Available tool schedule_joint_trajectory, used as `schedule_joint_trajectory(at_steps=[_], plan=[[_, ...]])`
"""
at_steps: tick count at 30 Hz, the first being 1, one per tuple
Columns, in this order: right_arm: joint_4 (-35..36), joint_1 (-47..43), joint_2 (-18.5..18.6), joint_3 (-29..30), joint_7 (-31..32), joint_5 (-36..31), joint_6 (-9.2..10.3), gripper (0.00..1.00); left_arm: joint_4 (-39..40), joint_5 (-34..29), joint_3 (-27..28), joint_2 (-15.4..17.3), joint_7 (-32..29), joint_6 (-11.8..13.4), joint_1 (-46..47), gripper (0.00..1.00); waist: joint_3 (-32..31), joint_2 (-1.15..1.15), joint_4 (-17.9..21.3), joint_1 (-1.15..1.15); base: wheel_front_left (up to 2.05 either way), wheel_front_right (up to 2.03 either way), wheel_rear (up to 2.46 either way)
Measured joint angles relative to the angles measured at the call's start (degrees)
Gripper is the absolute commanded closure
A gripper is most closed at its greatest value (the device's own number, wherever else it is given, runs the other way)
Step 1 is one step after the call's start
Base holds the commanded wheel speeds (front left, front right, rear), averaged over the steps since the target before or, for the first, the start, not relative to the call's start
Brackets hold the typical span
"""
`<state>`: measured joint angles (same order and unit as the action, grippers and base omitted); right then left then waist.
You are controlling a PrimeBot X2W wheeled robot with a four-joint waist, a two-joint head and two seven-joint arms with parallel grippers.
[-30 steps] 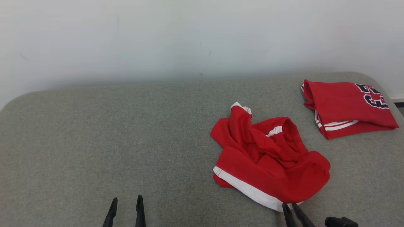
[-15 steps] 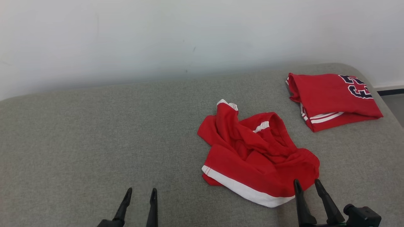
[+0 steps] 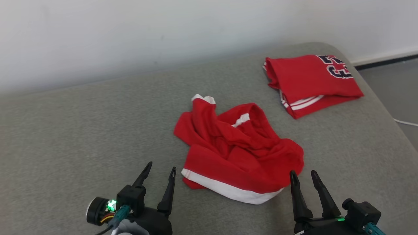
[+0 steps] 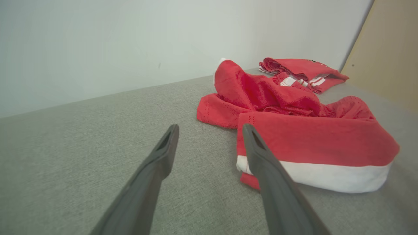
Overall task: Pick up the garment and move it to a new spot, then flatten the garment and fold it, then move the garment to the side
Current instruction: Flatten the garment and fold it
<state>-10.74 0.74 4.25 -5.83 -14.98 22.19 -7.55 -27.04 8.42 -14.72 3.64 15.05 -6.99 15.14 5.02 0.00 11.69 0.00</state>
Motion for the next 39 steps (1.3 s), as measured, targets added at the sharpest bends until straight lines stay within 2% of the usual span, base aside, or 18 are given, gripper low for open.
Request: schedule_joint_trajectory(at_steps=[13,14,15,16,22,27,34,39], plan=[[0.5,1.0,-1.1,1.2,0.0,0.2,0.0,0.0,-11.3,2.1,-2.6,2.4,0.0,-0.4,5.9,0.0,4.3,0.0,8.5,0.0,0.0,0.0,0.0],[0.5,1.0,-1.2,1.3,0.0,0.2,0.01,0.0,-12.3,2.6,-3.0,2.4,0.0,-0.4,6.0,0.13,4.5,0.0,8.8,0.0,0.0,0.0,0.0],[0.6,1.0,-1.2,1.5,0.0,0.2,0.01,0.0,-13.0,3.0,-3.4,2.4,0.0,-0.4,6.0,0.61,4.7,0.0,9.0,0.01,0.0,0.0,0.0],[0.7,1.0,-1.2,1.6,0.0,0.2,0.01,0.0,-13.4,3.5,-3.5,2.4,0.0,-0.5,6.0,0.98,4.9,0.0,9.2,0.0,0.0,0.0,0.0],[1.6,0.9,-1.3,2.3,0.0,-0.1,0.01,0.0,-11.8,4.7,-3.9,2.3,0.0,-0.5,6.3,1.0,4.6,0.0,8.1,0.01,0.0,0.0,0.0],[1.5,0.1,-1.3,2.7,0.0,-0.6,0.0,0.0,-5.4,4.7,-0.8,2.2,0.0,-0.5,4.9,1.0,3.7,0.0,5.9,0.0,0.0,0.0,0.0],[1.1,-1.0,-1.3,3.1,0.0,-1.4,0.0,0.0,5.5,4.8,6.0,1.7,0.0,0.8,-4.3,1.0,2.5,0.0,1.3,0.0,0.0,0.0,0.0],[0.6,-1.3,-1.2,3.1,0.0,-1.6,0.0,0.0,9.3,4.7,8.0,0.9,0.0,0.9,-12.3,1.0,1.9,0.0,-2.3,-0.01,0.0,0.0,0.0]])
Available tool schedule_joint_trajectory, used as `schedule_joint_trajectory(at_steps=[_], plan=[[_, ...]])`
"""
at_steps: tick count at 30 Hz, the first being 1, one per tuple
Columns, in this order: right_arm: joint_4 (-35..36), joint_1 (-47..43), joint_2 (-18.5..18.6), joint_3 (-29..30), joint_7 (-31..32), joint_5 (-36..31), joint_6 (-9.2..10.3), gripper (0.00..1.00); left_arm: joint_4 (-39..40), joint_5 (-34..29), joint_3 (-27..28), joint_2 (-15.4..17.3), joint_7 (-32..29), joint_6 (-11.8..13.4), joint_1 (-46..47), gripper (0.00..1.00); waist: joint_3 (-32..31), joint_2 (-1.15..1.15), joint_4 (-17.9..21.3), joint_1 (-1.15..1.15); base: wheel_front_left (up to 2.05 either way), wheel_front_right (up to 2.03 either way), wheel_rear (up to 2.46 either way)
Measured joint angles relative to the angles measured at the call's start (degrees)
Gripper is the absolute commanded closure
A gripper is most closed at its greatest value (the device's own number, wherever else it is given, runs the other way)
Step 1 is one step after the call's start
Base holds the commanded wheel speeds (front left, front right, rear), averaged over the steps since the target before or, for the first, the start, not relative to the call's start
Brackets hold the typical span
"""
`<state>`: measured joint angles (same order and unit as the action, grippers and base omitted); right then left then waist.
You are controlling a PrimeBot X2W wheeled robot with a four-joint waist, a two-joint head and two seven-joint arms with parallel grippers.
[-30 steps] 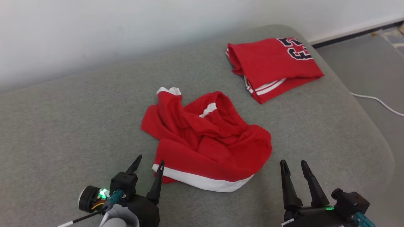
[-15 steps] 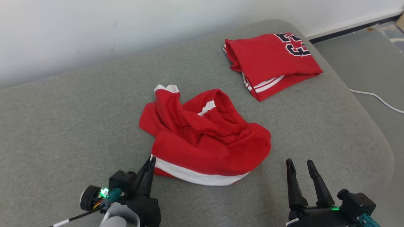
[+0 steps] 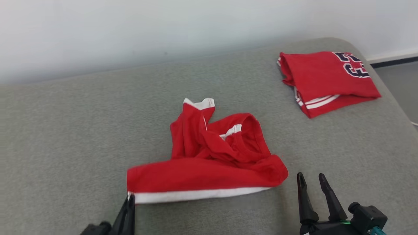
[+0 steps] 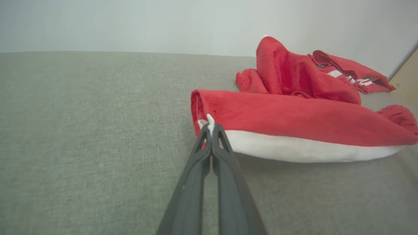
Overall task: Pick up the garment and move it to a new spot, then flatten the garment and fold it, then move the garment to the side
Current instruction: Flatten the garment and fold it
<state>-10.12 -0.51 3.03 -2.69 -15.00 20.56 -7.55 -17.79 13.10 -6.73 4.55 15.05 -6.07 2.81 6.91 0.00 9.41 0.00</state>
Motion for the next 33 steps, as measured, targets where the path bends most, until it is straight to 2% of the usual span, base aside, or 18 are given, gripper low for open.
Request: schedule_joint_trajectory(at_steps=[7,8,9,10,16,22,28,33], plan=[[-1.6,-0.7,1.1,-0.9,0.0,0.0,0.0,0.0,0.1,0.5,1.8,-1.1,0.0,0.0,-6.2,1.0,-0.6,0.0,-3.4,0.0,0.0,0.0,0.0],[-2.1,-0.9,1.6,-1.5,0.0,-0.1,0.01,0.0,-0.5,0.5,1.7,-1.2,0.0,-0.1,-6.3,0.82,-0.8,0.0,-3.8,0.0,0.0,0.0,0.0],[-2.4,-0.9,2.4,-2.1,0.0,-0.5,0.0,0.0,-0.8,0.4,1.7,-1.3,0.0,-0.1,-6.3,0.07,-1.0,0.0,-4.2,0.0,0.0,0.0,0.0],[-2.8,-0.9,3.3,-2.8,0.0,-0.7,0.01,0.0,-1.1,0.4,1.8,-1.4,0.0,-0.2,-6.3,0.0,-1.2,0.0,-4.5,0.0,0.0,0.0,0.0],[-5.8,-1.0,8.4,-5.5,0.0,0.3,0.01,0.0,-0.6,0.1,2.3,-1.5,0.0,-0.5,-6.3,0.0,-2.7,0.0,-6.3,0.0,0.0,0.0,0.0],[-8.3,0.3,11.2,-9.1,0.0,3.1,0.0,0.0,1.8,0.2,3.6,-1.6,0.0,-0.6,-7.0,0.0,-4.0,0.0,-7.9,0.0,0.0,0.0,0.0],[-11.7,6.9,14.1,-14.5,1.7,5.1,0.0,0.0,4.3,1.0,3.5,-1.6,0.0,0.2,-7.4,0.0,-4.7,0.0,-9.1,0.0,0.0,0.0,0.0],[-14.7,14.2,16.3,-18.2,5.5,6.9,0.01,0.0,4.9,1.6,1.9,-1.6,0.0,1.1,-7.3,0.0,-4.9,0.0,-10.5,0.0,0.0,0.0,0.0]])
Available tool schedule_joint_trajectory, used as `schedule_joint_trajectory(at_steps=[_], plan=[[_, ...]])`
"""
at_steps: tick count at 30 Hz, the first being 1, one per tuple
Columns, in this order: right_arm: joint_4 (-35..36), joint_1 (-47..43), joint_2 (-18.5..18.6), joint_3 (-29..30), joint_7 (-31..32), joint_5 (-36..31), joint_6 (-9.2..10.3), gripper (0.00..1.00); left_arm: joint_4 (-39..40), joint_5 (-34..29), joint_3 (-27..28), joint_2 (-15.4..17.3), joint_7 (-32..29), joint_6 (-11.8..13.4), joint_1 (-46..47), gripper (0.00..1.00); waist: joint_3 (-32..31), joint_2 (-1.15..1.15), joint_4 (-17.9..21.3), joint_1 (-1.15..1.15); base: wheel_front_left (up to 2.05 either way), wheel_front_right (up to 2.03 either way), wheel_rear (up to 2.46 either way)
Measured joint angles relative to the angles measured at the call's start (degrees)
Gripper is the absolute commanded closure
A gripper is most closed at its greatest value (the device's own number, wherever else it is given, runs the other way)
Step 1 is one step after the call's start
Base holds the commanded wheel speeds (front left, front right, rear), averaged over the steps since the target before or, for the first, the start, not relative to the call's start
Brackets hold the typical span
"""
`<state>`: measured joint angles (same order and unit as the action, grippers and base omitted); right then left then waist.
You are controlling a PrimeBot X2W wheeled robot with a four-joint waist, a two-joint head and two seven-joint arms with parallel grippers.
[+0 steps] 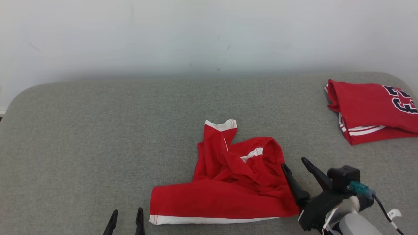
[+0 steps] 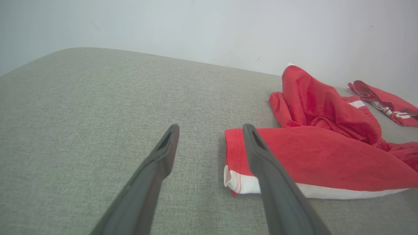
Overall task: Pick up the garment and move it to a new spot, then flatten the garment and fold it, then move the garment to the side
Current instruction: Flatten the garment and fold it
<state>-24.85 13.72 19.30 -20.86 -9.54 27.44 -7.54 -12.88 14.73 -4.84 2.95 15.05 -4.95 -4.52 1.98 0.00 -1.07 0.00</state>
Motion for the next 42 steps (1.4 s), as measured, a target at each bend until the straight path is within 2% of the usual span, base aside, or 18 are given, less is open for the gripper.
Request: schedule_joint_trajectory(at_steps=[12,13,14,15,16,20,26,29,34,39,40,41,42], plan=[[-12.5,13.2,-0.7,-8.8,11.0,8.5,0.0,0.0,0.0,1.8,-3.0,0.0,0.0,1.5,1.1,0.0,0.2,0.0,-5.1,0.0,0.0,0.0,0.0],[-13.7,13.7,-0.8,-9.3,12.2,9.0,-0.01,0.11,0.0,1.9,-3.2,0.0,0.0,1.5,1.1,0.0,0.3,0.0,-5.5,0.0,0.0,0.0,0.0],[-15.2,14.3,-0.9,-9.8,13.2,9.4,0.0,0.58,0.0,2.0,-3.4,0.0,0.0,1.6,1.2,0.0,0.4,0.0,-5.9,0.0,0.0,0.0,0.0],[-16.3,14.8,-1.0,-10.3,14.1,9.7,-0.01,0.92,0.0,2.1,-3.5,0.0,0.0,1.7,1.2,0.0,0.5,0.0,-6.2,0.0,0.0,0.0,0.0],[-17.1,15.5,-1.0,-10.8,14.7,10.3,0.0,1.0,0.1,2.2,-3.7,0.0,0.0,1.8,1.3,0.0,0.6,0.0,-6.6,0.0,0.0,0.0,0.0],[-18.5,17.8,-1.7,-11.0,14.1,13.7,-0.01,1.0,0.2,2.6,-4.1,0.0,0.0,2.1,1.7,0.0,1.4,0.0,-7.5,0.0,0.0,0.0,0.0],[-18.4,24.0,-0.2,-6.1,4.6,17.8,-0.01,1.0,0.5,2.9,-4.5,0.0,0.0,2.5,2.5,0.0,2.5,0.0,-7.7,0.0,0.0,0.0,0.0],[-18.9,25.3,0.1,-4.9,1.9,19.2,-0.01,1.0,0.5,3.0,-5.0,0.0,0.0,2.5,2.8,0.0,2.5,0.0,-7.6,0.0,0.0,0.0,0.0],[-23.3,28.2,0.9,-1.4,-2.8,19.9,0.0,1.0,0.5,3.3,-6.4,0.0,0.0,2.5,3.5,0.0,2.6,0.0,-7.9,0.0,0.0,0.0,0.0],[-28.7,29.9,-0.3,-0.2,-4.4,19.3,0.0,1.0,0.4,3.5,-7.5,0.0,0.0,2.6,3.7,0.0,2.8,0.0,-8.4,0.01,0.0,0.0,0.0],[-30.0,30.2,-0.7,-0.5,-4.1,19.1,0.0,0.89,0.4,3.5,-7.6,0.0,0.0,2.7,3.7,0.0,2.8,0.0,-8.5,0.0,0.0,0.0,0.0],[-31.3,30.5,-1.1,-1.4,-3.3,18.5,-0.01,0.0,0.4,3.6,-7.8,0.0,0.0,2.7,3.7,0.0,2.7,0.0,-8.6,0.0,0.0,0.0,0.0],[-32.4,30.6,-1.4,-2.3,-2.3,17.9,0.0,0.0,0.3,3.6,-7.8,0.0,0.0,2.8,3.7,0.0,2.7,0.0,-8.6,0.01,0.0,0.0,0.0]])
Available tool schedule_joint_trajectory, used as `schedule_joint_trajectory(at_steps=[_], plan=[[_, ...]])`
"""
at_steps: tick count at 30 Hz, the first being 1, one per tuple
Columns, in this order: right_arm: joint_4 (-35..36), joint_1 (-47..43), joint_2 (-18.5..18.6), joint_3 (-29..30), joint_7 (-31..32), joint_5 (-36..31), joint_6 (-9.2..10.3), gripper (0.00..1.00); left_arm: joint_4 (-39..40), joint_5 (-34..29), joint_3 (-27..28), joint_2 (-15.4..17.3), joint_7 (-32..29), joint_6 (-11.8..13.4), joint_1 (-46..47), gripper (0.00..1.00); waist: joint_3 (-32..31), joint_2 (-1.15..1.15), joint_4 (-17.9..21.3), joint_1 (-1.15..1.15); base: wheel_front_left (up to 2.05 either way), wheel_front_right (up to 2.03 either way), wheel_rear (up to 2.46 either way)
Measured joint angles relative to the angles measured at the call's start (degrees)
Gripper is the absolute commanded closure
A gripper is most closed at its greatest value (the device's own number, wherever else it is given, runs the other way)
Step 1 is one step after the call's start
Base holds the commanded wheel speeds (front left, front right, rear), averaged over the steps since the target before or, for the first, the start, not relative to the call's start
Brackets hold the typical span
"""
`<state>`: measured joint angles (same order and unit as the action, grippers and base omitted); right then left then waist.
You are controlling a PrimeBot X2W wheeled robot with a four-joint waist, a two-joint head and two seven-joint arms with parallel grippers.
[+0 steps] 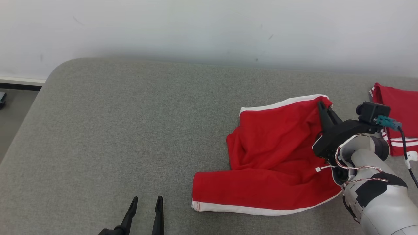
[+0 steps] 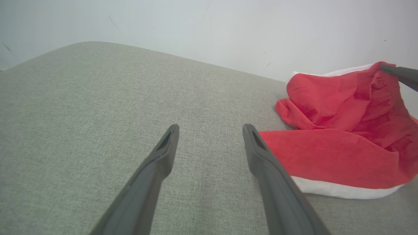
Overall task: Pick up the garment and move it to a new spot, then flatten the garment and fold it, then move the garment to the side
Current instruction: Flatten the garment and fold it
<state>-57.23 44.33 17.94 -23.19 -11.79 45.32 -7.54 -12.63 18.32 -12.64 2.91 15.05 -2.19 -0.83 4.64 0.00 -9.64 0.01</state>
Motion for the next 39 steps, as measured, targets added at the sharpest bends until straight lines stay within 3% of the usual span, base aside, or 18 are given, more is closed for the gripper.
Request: schedule_joint_trajectory(at_steps=[10,19,27,39], plan=[[-0.2,-0.5,1.0,-3.9,-2.0,-2.1,0.0,0.0,-0.5,0.0,0.5,0.0,0.0,0.2,-0.4,0.0,-1.5,0.0,2.3,0.0,0.0,0.0,0.0],[6.0,-7.5,4.6,-4.3,-3.1,-2.0,-0.01,0.0,-0.5,-0.5,0.5,0.0,0.0,-0.1,-1.1,0.0,-2.5,0.0,6.2,-0.01,0.0,0.0,0.0],[9.7,-13.4,5.6,-3.9,-3.2,-1.2,0.0,0.0,-0.5,-0.6,0.2,0.0,0.0,-0.3,-1.2,0.0,-2.3,0.0,8.3,-0.01,0.0,0.0,0.0],[17.8,-26.2,8.6,-7.2,-0.9,-1.7,-0.01,0.0,0.1,-0.5,-0.5,0.0,0.0,0.2,-1.8,0.0,-3.1,0.0,6.8,-0.02,0.0,0.0,0.0]])
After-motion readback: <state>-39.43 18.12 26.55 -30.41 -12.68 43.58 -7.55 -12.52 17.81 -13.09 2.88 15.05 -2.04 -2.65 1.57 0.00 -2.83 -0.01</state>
